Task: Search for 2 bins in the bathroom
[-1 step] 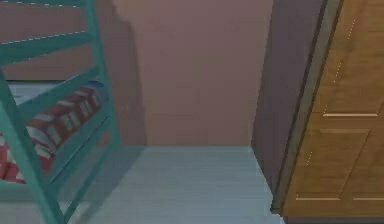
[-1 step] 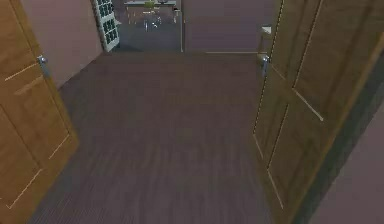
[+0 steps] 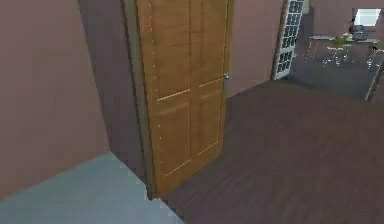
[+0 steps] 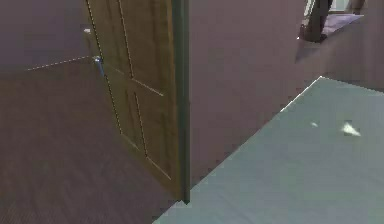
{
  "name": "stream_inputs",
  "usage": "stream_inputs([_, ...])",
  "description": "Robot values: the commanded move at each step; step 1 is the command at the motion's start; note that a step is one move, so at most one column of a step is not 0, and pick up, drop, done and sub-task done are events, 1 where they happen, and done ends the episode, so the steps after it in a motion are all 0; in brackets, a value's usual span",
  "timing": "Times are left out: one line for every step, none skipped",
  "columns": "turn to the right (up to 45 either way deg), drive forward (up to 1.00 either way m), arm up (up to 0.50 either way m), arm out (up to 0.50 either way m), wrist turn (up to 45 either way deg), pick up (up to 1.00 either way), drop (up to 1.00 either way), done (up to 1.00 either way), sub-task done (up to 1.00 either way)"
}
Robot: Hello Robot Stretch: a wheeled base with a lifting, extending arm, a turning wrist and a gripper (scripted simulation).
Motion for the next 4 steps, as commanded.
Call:
stream_inputs([30.0,0.0,0.0,0.0,0.0,0.0,0.0,0.0,0.0])
stream_inputs([0.0,1.0,0.0,0.0,0.0,0.0,0.0,0.0,0.0])
stream_inputs([3.0,0.0,0.0,0.0,0.0,0.0,0.0,0.0,0.0])
stream_inputs([0.0,1.0,0.0,0.0,0.0,0.0,0.0,0.0,0.0])
